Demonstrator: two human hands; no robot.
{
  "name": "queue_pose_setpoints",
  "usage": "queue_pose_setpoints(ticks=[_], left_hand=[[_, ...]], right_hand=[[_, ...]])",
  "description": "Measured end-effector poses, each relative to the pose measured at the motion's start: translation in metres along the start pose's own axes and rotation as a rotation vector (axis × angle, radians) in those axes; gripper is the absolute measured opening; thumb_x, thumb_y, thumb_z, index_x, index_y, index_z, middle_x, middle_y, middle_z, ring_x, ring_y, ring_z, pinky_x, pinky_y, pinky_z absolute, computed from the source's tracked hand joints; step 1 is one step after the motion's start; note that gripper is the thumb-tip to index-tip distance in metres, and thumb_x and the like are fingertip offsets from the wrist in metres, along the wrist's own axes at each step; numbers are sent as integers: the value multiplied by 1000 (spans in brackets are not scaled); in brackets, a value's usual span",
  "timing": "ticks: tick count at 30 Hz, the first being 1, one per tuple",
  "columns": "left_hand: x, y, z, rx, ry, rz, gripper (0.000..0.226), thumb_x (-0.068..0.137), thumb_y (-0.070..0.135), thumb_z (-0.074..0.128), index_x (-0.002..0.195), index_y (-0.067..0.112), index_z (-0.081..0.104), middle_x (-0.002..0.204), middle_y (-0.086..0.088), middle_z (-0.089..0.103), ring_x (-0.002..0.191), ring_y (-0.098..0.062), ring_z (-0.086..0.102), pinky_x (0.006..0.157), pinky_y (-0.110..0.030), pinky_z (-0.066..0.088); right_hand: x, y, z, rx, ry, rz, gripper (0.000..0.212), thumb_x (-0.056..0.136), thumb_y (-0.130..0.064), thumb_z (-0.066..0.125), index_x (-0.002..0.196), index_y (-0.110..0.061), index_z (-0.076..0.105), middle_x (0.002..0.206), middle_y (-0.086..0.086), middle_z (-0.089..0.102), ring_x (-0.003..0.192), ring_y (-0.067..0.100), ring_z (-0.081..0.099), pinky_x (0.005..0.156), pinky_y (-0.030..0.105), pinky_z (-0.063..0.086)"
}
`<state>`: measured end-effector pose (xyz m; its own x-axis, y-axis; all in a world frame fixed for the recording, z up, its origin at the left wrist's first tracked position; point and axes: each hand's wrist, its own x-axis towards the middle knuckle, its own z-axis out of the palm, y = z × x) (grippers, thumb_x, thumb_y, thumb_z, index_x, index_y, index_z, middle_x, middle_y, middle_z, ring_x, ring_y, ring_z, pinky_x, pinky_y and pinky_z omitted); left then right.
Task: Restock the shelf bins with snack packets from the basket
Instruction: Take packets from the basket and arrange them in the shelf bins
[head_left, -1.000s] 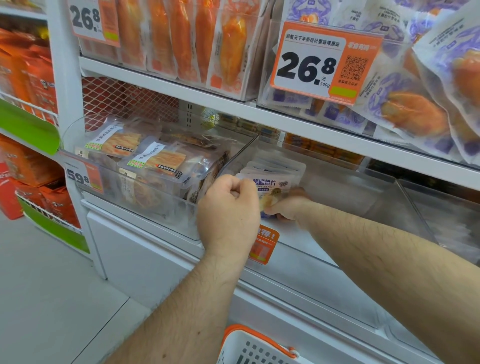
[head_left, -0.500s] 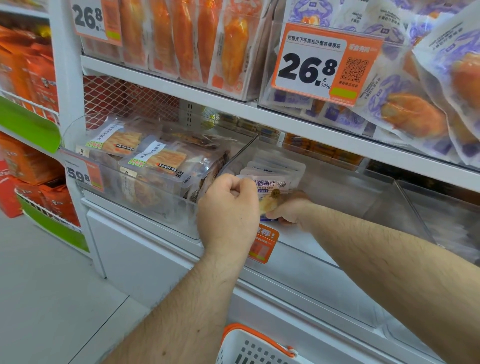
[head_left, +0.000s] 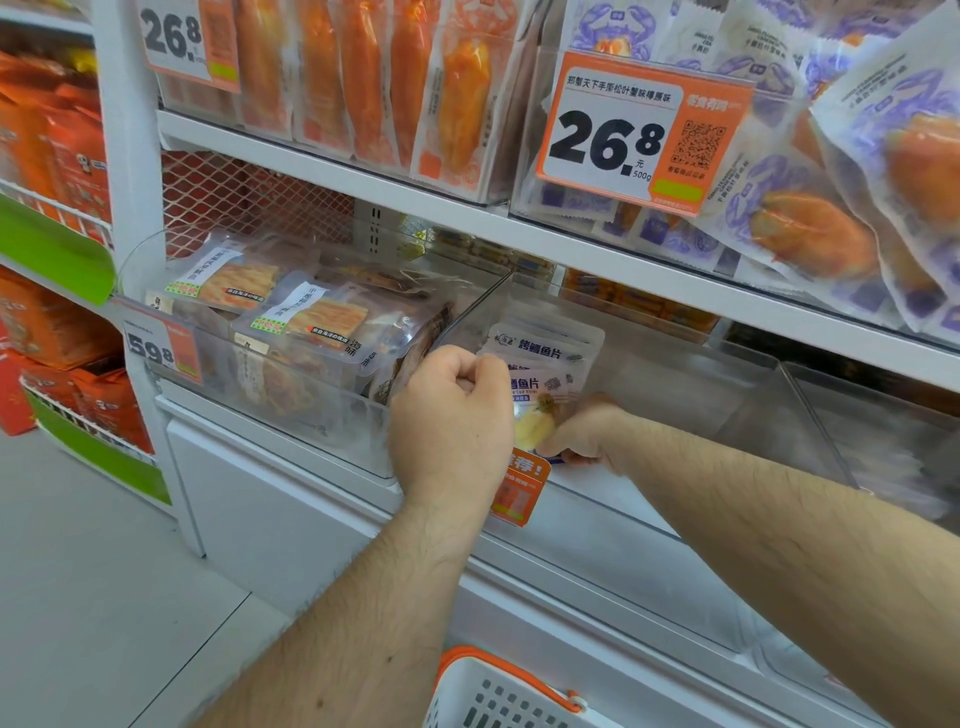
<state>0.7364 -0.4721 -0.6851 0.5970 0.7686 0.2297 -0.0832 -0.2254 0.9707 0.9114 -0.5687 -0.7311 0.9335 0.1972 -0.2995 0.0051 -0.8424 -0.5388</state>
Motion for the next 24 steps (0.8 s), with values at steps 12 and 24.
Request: queue_pose_setpoints(ticks=[12,24], left_hand=[[-15,5,-5,122,-112,205,31,90,25,55,59,20,52,49,15,51,52,-4,47,49,-24,32],[-63,-3,-2,621,-1134,224,26,84,27,62,60,18,58,63,5,64,59,-14,61,59,-31,50]], right_hand=[[-52,12,-20,160,-27,57,31,74,-7,85,89,-8,58,95,10,65,83,21,65,77,31,59],[-163,31,-32,449,443,-315,16,78,-16,71,68,-25,64,69,-6,67,74,24,69,73,44,60]])
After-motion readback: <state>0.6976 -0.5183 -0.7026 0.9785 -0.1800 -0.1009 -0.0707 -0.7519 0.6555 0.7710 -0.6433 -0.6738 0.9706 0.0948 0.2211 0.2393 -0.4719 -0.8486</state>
